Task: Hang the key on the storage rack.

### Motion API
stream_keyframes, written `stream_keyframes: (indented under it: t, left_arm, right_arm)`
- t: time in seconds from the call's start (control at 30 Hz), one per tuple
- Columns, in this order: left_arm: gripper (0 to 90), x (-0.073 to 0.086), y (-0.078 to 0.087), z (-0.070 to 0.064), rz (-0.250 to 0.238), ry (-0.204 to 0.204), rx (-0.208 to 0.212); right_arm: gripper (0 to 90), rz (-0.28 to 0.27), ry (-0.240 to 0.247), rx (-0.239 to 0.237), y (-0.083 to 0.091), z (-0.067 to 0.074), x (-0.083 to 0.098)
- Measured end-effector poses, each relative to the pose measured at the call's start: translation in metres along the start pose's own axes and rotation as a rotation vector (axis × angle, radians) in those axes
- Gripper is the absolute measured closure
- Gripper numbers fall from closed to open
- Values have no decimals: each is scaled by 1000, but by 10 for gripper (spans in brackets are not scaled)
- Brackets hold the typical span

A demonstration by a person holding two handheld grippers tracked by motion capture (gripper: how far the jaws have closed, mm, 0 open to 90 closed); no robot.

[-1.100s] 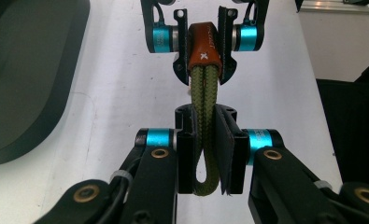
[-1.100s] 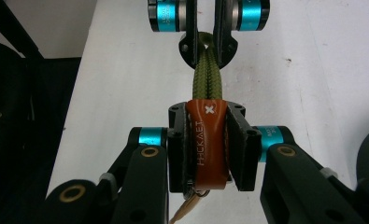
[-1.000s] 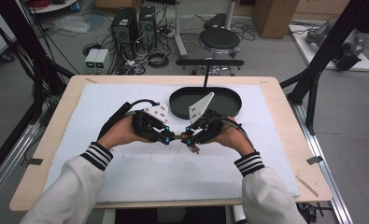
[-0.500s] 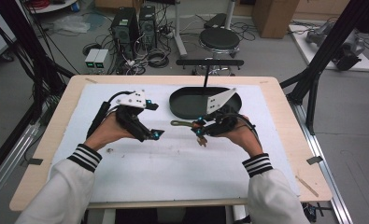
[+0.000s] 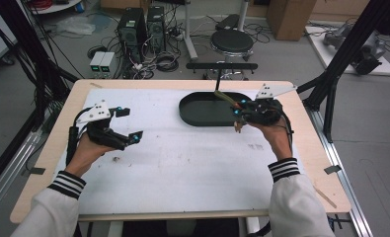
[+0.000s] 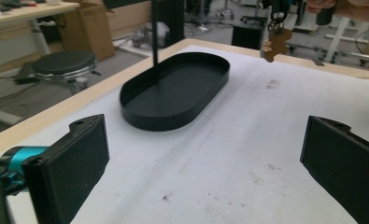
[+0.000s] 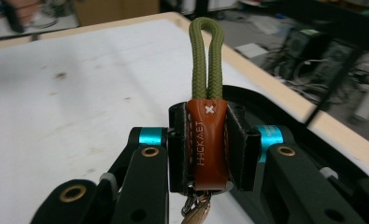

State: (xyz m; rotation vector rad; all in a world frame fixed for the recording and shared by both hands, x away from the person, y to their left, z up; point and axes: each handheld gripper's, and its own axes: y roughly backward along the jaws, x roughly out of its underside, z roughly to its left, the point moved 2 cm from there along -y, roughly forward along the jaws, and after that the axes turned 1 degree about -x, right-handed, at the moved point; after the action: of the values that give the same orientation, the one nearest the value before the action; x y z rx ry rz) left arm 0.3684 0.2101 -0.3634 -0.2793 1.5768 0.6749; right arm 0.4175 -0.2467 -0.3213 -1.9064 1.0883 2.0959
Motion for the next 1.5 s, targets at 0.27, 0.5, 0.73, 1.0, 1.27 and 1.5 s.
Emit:
stream_keyframes:
  t: [0.27, 0.5, 0.73, 1.0, 1.27, 1.5]
  left_arm:
    - [17, 30, 30, 5, -50, 24, -100]
    - [17, 48, 49, -1, -99, 26, -163]
    - [17, 69, 63, -12, -154, 63, -178]
    - [17, 88, 67, -19, -162, 53, -212]
    - [17, 97, 69, -24, -200, 49, -241]
    - [17, 108, 72, -26, -223, 67, -251]
  right_arm:
    - [723, -71, -55, 153, 16, -23, 5]
    - [723, -113, -98, 240, 24, -39, 7]
    - [723, -156, -119, 309, 28, -54, 1]
    - [723, -153, -140, 383, 25, -67, 8]
    - [723, -151, -140, 423, 13, -77, 12]
    - [723, -150, -113, 452, 4, -81, 4]
